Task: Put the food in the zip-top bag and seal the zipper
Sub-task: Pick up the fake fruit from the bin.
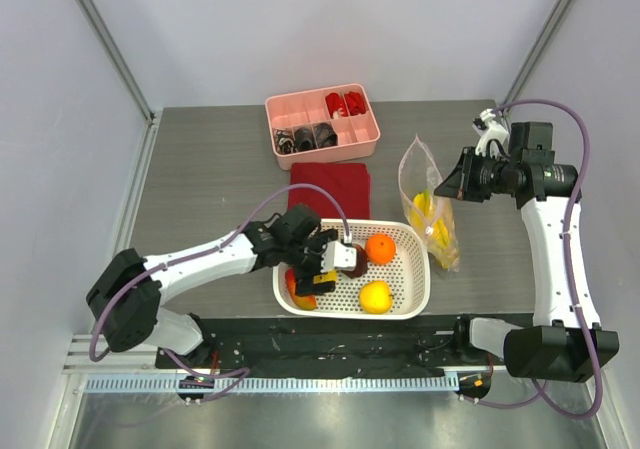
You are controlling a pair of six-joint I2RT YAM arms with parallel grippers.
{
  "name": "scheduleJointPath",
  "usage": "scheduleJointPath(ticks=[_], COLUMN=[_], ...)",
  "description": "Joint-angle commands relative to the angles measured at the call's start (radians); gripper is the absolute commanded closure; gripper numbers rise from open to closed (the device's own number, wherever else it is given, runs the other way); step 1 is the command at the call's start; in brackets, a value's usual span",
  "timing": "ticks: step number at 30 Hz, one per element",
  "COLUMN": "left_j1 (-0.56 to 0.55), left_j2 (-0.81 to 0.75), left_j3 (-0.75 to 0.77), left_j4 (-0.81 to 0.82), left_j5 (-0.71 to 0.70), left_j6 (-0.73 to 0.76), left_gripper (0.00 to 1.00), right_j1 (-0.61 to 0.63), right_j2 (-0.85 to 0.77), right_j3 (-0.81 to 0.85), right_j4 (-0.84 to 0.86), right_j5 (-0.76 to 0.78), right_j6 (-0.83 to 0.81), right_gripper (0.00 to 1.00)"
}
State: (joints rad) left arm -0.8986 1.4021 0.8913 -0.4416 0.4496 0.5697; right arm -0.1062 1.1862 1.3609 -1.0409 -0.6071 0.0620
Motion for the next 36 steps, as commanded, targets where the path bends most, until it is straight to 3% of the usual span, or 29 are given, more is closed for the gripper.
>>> scheduleJointPath(ticks=[1, 9, 15, 17, 21, 27, 32, 36], left_j1=[-0.023, -0.029, -0.036, -0.037, -0.036, -0.036, -0.036, -0.042], left_j2=[0.044, 0.147, 0.146, 0.126, 0.043, -0.031, 0.044, 0.190], left_j3=[-0.008, 0.015, 0.029, 0.052, 0.185, 0.383, 0.607, 0.771], left_j4=[0.063, 0.067, 0.061, 0.043, -0.031, -0.053, 0.118, 0.194], left_j5=[0.020, -0.014, -0.043, -0.046, 0.003, 0.044, 0.018, -0.025], left_j6=[0.131, 0.165, 0.180, 0.170, 0.052, -0.141, -0.457, -0.634], left_gripper=[0.08, 0.14, 0.28, 0.37, 0.49, 0.55, 0.54, 0.54], right_j1=[-0.001, -0.001, -0.001, -0.001, -0.001, -0.003, -0.001, -0.001], right_j2=[0.012, 0.009, 0.009, 0.010, 0.012, 0.001, -0.002, -0.002], right_j3=[0.010, 0.004, 0.000, 0.000, -0.003, -0.019, -0.045, -0.034], right_j4=[0.035, 0.030, 0.030, 0.031, 0.030, 0.031, 0.042, 0.042], right_j5=[-0.010, -0.003, -0.005, -0.005, -0.013, -0.022, -0.037, -0.042], right_j6=[-0.011, -0.024, -0.027, -0.028, -0.031, -0.037, -0.031, -0.028], right_gripper=[0.99, 0.99, 0.99, 0.99, 0.99, 0.99, 0.99, 0.99])
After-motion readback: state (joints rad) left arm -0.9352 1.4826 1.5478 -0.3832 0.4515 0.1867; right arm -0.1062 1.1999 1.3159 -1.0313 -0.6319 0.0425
